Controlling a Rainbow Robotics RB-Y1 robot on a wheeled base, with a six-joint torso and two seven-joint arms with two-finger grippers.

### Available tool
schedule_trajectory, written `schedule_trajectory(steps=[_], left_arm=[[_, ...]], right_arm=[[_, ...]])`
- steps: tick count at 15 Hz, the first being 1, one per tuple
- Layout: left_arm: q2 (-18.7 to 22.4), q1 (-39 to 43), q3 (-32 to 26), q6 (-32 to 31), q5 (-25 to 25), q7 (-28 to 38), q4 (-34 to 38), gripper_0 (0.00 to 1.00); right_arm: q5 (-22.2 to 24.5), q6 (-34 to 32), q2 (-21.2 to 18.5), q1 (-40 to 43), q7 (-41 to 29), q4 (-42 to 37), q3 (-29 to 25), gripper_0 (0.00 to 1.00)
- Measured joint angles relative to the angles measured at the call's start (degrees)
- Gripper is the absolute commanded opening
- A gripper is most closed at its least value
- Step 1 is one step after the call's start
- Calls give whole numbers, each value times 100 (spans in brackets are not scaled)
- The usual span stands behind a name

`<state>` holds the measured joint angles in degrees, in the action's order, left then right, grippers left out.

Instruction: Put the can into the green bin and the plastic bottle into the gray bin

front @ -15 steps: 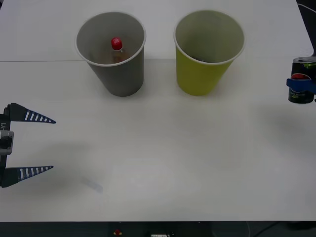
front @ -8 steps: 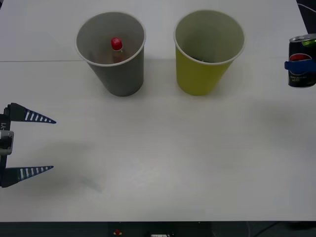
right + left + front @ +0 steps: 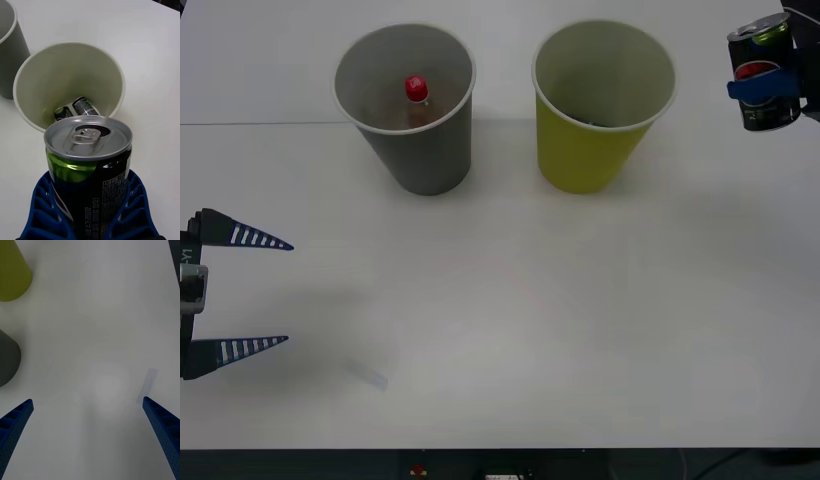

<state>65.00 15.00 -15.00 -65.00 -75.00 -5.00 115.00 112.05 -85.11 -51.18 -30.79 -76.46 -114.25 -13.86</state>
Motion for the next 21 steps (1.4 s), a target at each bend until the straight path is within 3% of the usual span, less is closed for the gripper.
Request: schedule_trajectory(steps=[8,14,19,20,21], left_arm=[[0,0,0,0,0,0,0,100],[0,0,0,0,0,0,0,100],[0,0,0,0,0,0,0,100],[0,0,0,0,0,0,0,100],[0,0,0,0,0,0,0,100]], right_arm=[[424,0,-108,-2087,0,1554,2044,0],[950,260,570,-3283,0,2967,3136,0],[1135,648,977,-3679,5,3672,3509,0],[1134,658,986,-3687,5,3685,3536,5],[1119,660,987,-3689,26,3684,3539,22]])
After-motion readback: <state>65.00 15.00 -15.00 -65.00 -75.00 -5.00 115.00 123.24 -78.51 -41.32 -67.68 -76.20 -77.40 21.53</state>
